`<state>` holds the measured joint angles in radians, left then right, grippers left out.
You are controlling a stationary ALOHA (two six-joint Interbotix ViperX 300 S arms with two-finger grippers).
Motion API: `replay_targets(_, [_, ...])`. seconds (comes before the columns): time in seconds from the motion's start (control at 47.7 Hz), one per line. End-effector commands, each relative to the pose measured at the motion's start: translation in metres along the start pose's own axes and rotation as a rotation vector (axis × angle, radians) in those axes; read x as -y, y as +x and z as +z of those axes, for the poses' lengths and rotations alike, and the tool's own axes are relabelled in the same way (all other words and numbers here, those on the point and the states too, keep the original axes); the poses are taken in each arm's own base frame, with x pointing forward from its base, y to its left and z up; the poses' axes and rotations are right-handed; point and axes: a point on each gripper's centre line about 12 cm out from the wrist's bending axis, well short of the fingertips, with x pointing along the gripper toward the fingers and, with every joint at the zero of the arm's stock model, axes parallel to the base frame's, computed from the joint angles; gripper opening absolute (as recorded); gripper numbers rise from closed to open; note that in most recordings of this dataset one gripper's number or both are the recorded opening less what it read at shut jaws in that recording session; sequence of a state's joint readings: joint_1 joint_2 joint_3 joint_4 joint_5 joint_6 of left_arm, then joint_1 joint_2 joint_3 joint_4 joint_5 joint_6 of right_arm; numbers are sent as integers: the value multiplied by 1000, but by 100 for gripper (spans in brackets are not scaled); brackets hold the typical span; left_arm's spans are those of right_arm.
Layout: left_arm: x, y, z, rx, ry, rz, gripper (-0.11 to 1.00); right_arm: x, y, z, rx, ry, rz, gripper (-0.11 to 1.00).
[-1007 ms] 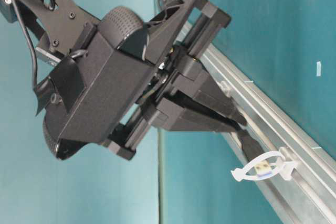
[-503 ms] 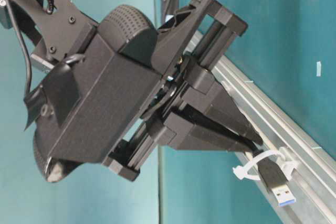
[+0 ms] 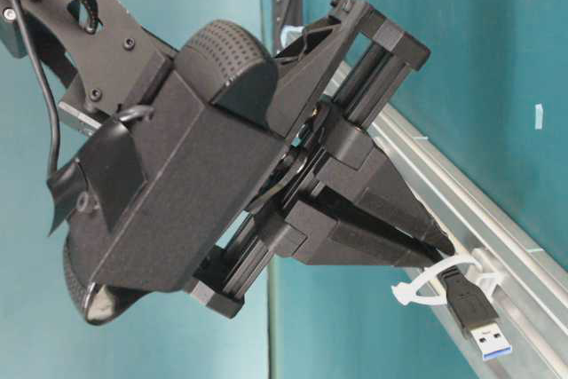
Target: Pass the USB cable through three rings with both arms.
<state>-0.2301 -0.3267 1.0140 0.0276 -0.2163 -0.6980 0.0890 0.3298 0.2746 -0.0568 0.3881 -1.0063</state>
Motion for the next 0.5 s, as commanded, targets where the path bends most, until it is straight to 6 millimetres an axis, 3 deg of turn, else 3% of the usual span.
replay_targets(0.0, [3, 12, 2, -1, -36, -3, 92, 3, 0, 4, 10, 13, -12, 7])
replay_targets(0.231, [-4, 45, -7, -58, -191, 51, 91, 6, 0, 3, 10, 17, -17, 7])
replay_targets(0.377, [-11, 58, -14, -79, -200, 75, 91, 7, 0, 2, 9, 18, -18, 7])
replay_targets(0.482, [-14, 62, -7, -56, -209, 75, 91, 7, 0, 2, 8, 19, -18, 7])
